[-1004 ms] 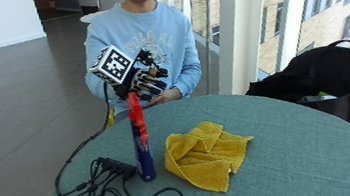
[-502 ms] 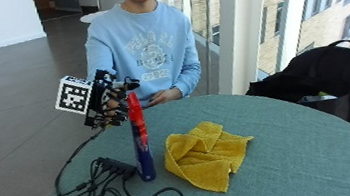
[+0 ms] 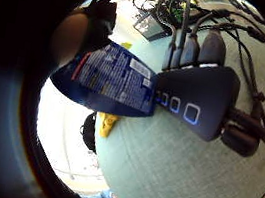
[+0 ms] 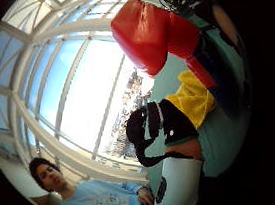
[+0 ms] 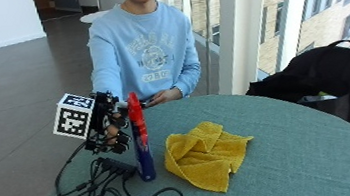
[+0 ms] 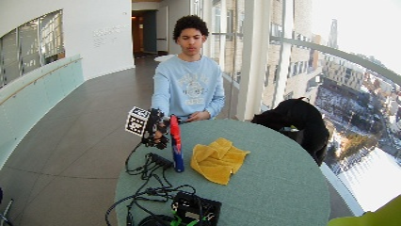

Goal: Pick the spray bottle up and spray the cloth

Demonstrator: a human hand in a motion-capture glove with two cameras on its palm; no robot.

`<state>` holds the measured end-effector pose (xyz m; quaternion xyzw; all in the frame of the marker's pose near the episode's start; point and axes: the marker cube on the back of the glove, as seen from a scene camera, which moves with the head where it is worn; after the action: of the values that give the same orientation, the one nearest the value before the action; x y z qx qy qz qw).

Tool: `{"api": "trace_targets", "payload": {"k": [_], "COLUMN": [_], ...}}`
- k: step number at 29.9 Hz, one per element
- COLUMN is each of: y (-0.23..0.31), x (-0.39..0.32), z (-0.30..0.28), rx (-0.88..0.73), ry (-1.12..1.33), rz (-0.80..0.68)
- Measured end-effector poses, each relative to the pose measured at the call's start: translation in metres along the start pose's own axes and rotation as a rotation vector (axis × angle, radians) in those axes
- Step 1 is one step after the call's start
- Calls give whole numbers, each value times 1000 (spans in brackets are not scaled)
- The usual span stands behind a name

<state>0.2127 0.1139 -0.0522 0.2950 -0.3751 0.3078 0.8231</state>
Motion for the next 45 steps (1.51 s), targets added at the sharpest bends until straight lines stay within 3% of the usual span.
{"api": "trace_targets", "payload": {"k": [12,27,31,38,45], "y": [-29,-19,-16,2,11], "x": [11,5,-7,-23,-44], "z": [27,27,19,2,0], "rx": [-51,110,39,-222,-346], "ry": [-62,-59,-38,41,145], "rz": [0,-80,-86,-35,-22]}}
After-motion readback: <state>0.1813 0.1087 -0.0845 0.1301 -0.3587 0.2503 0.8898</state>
